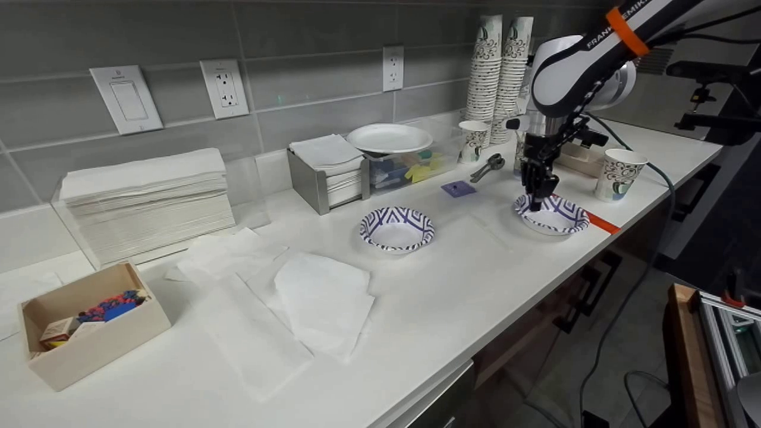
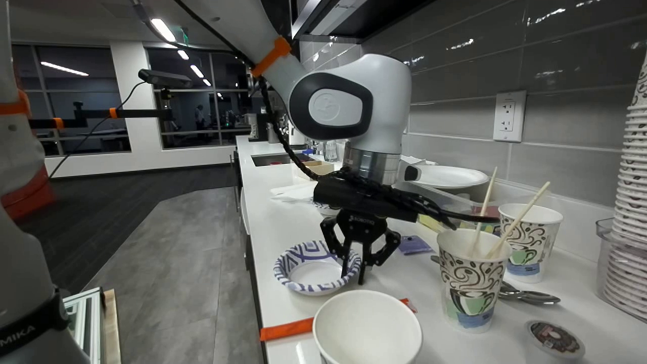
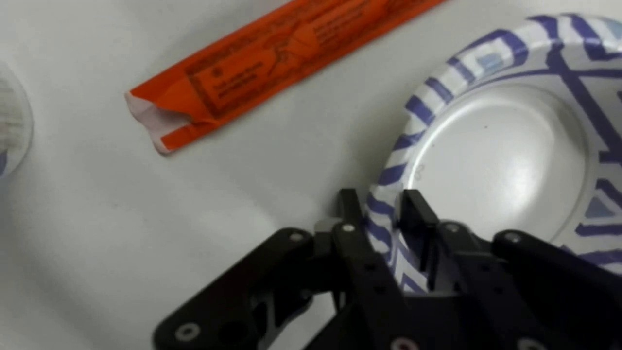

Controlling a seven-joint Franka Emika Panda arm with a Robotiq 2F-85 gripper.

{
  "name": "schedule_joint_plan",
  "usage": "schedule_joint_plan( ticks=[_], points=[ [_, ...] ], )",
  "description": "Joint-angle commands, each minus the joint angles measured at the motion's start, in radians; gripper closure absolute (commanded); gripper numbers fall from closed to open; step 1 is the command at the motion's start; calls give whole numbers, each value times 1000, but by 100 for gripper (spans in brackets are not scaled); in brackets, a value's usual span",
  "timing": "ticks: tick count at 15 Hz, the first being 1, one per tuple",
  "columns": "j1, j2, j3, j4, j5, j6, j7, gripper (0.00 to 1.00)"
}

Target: Stack the blue and white plates

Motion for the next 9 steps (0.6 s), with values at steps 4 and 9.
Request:
schedule_joint_plan(
  ticks=[4, 9],
  points=[
    [-22, -2, 18, -6, 0, 8, -15, 100],
    [-6, -70, 19, 14, -35, -122, 37, 98]
  ],
)
